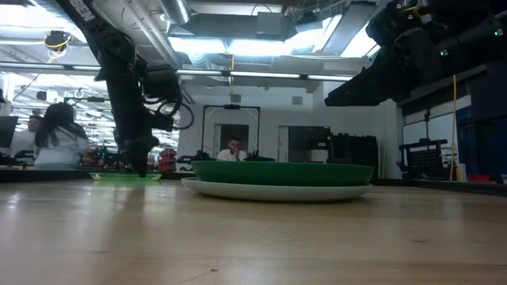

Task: Stack plastic plates
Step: Stack the left green plate on the orange plate, then stack the green plate on the green plate

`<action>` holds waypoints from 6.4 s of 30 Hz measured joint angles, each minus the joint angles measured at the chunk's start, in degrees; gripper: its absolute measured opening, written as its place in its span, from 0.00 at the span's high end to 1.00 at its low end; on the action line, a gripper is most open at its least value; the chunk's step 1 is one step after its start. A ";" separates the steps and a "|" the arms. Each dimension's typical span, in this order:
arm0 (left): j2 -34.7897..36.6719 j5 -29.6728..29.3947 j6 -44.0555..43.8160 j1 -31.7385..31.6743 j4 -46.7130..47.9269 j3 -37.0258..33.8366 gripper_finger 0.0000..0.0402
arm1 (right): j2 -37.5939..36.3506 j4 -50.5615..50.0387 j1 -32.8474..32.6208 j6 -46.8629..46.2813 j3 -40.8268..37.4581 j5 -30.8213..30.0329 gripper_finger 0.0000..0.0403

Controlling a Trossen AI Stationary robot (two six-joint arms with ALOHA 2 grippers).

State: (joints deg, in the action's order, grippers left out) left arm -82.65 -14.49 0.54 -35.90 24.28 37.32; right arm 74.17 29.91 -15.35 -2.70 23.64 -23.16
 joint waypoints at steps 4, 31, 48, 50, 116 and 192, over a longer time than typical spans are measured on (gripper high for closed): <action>-2.70 -3.21 0.05 -0.49 -0.17 0.00 0.73 | 0.00 0.00 0.00 0.00 0.00 0.00 0.42; -3.55 -9.55 2.69 3.30 -1.16 0.11 0.99 | 0.00 -0.04 0.00 0.00 0.00 0.02 0.42; -3.48 -12.38 1.51 25.52 1.76 13.86 1.00 | 0.00 -0.04 0.00 0.00 0.00 0.02 0.42; -3.48 -10.74 1.51 27.33 1.83 15.46 0.99 | 0.00 -0.04 0.00 0.00 0.00 0.02 0.42; 4.59 12.21 2.76 41.05 -32.27 2.36 0.67 | -0.02 4.18 3.32 -2.93 -0.02 -19.34 0.42; 15.93 4.51 -1.54 42.58 -59.42 -17.64 0.67 | 40.00 -43.08 50.27 -11.63 45.38 26.01 0.71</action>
State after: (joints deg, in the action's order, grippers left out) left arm -66.72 -9.98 -1.00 6.68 -35.14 19.68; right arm 114.17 -13.17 34.92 -14.33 69.01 2.85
